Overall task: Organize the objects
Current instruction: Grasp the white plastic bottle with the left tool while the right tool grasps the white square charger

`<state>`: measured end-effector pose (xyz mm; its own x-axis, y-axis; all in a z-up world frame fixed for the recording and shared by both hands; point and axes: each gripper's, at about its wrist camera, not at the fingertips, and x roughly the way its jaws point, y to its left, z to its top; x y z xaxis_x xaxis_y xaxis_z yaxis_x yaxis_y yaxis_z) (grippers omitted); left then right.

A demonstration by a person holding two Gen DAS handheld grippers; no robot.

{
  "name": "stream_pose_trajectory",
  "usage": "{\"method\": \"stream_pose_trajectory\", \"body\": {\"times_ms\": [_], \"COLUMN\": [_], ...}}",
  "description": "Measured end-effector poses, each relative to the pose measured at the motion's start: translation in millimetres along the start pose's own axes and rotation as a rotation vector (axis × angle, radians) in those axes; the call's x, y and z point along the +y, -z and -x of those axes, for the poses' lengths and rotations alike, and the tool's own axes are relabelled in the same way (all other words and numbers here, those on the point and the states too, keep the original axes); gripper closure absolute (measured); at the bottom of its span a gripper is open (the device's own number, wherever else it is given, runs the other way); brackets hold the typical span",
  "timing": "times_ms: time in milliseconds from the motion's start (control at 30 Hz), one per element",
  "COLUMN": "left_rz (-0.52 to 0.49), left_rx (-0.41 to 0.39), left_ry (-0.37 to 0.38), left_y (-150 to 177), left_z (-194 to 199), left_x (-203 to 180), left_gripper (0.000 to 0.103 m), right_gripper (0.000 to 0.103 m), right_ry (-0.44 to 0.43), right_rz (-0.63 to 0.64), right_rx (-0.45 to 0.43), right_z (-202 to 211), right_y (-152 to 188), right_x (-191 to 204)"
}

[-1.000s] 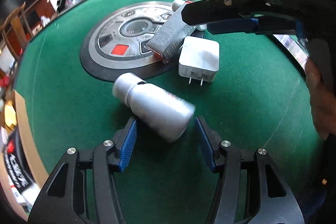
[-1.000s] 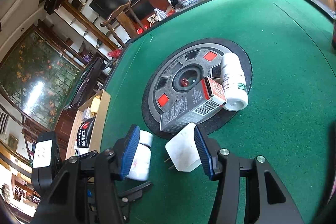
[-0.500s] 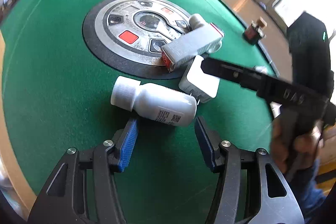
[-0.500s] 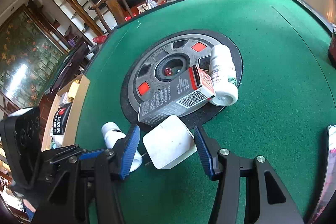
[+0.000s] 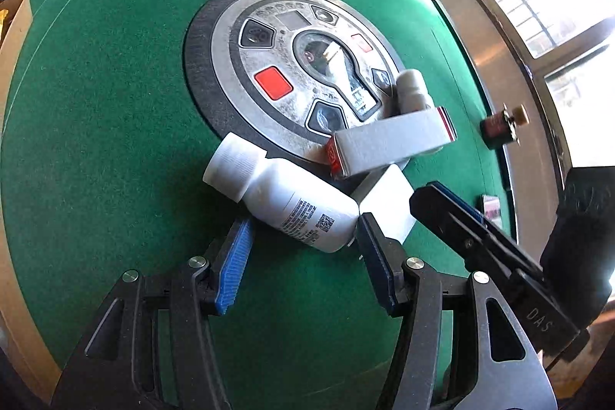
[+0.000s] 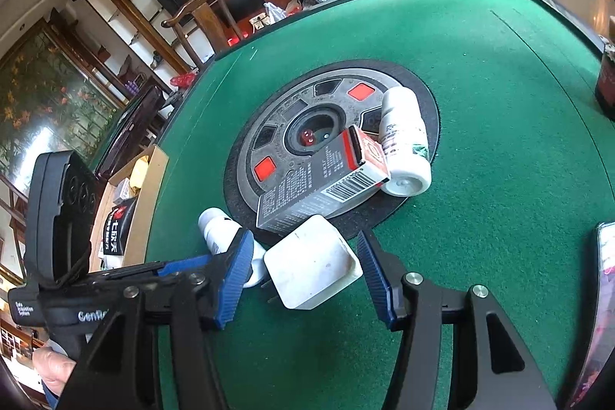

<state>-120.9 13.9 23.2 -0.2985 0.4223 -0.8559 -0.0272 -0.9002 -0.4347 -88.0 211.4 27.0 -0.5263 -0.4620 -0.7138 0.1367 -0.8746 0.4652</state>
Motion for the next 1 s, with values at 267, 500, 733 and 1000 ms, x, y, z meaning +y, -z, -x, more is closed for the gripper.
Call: {"method": "stream_pose_trajectory", "body": {"times_ms": [267, 500, 733, 1000], "left_rz": [0.045, 0.152, 0.0, -0.254], "left_rx": [-0.01, -0.01, -0.034, -0.105], "left_ry": [0.032, -0.022, -0.104, -0.227], "left_y": [-6.7, -16.6, -12.7, 31.4], "left_z": [7.4, -4.4, -2.4, 10.1], "left_x": [10.5, 11.6, 11.1, 13.7], "left_gripper": [0.047, 0.047, 0.069, 0.069], "right_gripper": [0.047, 0.047, 0.047, 0.043], "right_ry": [-0.007, -0.015, -0.029, 0.109], "right_rz": [-0.029, -0.035, -0.021, 0.205], "right_rx": [-0.023, -0.029, -0.013, 0.06], "right_z": [6.6, 9.7, 9.3, -10.8], "right_y": [-3.7, -4.5, -4.1, 6.6], "right_x": [-3.9, -4.7, -1.5, 29.4]}}
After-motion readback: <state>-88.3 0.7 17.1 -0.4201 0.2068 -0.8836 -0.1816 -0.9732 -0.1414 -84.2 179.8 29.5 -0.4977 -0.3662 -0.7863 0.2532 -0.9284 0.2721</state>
